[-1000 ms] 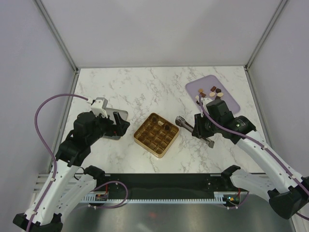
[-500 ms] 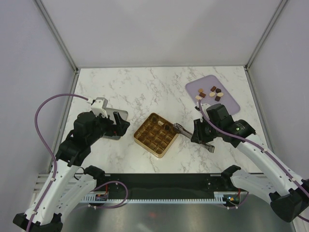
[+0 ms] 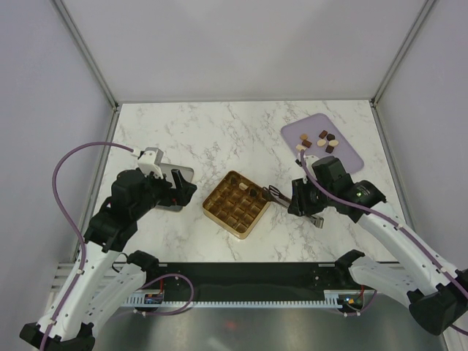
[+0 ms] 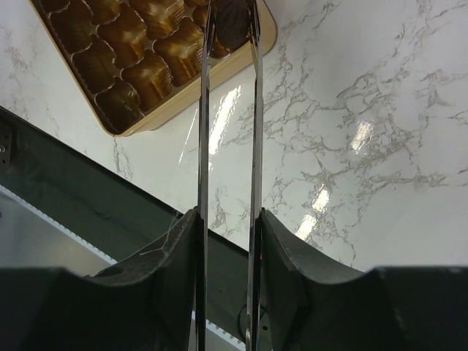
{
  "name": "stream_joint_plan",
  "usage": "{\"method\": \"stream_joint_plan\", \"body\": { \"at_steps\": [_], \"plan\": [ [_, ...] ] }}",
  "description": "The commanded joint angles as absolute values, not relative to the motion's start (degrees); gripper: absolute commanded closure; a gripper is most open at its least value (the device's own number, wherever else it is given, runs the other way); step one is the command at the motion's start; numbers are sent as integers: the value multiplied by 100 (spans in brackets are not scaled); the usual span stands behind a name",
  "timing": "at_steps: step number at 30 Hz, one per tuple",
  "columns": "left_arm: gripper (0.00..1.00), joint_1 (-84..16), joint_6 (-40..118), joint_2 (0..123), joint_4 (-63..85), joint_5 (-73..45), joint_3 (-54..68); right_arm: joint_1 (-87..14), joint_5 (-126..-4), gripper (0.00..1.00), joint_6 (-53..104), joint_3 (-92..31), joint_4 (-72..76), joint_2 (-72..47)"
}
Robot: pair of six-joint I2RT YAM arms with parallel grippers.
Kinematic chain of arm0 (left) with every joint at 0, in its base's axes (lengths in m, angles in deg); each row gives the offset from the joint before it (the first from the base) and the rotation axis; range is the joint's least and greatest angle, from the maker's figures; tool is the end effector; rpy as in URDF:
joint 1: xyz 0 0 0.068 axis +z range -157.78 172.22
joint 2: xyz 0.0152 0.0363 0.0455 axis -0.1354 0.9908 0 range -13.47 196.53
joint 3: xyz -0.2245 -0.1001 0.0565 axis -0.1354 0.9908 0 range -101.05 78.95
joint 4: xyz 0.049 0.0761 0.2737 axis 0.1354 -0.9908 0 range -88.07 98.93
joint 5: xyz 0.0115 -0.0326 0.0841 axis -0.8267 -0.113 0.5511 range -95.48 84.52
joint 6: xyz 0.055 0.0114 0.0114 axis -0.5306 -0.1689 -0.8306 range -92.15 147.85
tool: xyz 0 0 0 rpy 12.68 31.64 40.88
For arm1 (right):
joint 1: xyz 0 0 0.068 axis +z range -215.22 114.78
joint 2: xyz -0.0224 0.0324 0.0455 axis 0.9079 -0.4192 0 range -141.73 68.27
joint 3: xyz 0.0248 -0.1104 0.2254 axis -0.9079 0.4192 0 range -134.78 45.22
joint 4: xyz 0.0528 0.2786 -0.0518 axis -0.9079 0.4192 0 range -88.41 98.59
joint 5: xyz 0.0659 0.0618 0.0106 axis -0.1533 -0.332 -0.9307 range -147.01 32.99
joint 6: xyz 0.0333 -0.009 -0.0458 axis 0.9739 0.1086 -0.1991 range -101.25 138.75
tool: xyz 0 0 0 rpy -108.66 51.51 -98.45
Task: Pack the chocolate
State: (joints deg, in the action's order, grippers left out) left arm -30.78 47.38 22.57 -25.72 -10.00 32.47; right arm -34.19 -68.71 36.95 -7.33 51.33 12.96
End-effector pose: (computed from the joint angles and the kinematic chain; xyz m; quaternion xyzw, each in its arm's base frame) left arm 0.1702 -0.0757 0.3180 0.0467 0.8380 -0.2277 0.4937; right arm 0.1904 0.1242 0.2695 -0.1378 0.9324 0.2210 0.2506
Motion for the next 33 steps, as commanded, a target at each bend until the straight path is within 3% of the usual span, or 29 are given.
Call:
{"method": "stream_joint_plan", "body": {
  "at_steps": [1, 11, 16, 19, 29, 33],
  "plan": [
    [0, -3107, 4534, 2195, -2561, -891, 3281, -3393, -6791, 55, 3765, -1067, 4835, 1272],
    [0, -3107, 4543, 2160, -2570, -918, 3272, -3393, -6405, 52, 3897, -1515, 4791, 1123],
    [0, -3107, 4543, 2143, -2561, -944, 3272, -3419, -4862, 54, 3748, -2191, 4773, 632],
    [0, -3107, 4543, 2125, -2561, -961, 3281, -3586, -4524, 54, 3564, -2508, 4773, -18],
    [0, -3107, 4534, 2081, -2570, -979, 3272, -4824, -4610, 51, 3343, -2650, 4097, -1302],
    [0, -3116, 4534, 2099, -2570, -988, 3263, -5027, -5206, 48, 3282, -2571, 3930, -1540]
  ]
}}
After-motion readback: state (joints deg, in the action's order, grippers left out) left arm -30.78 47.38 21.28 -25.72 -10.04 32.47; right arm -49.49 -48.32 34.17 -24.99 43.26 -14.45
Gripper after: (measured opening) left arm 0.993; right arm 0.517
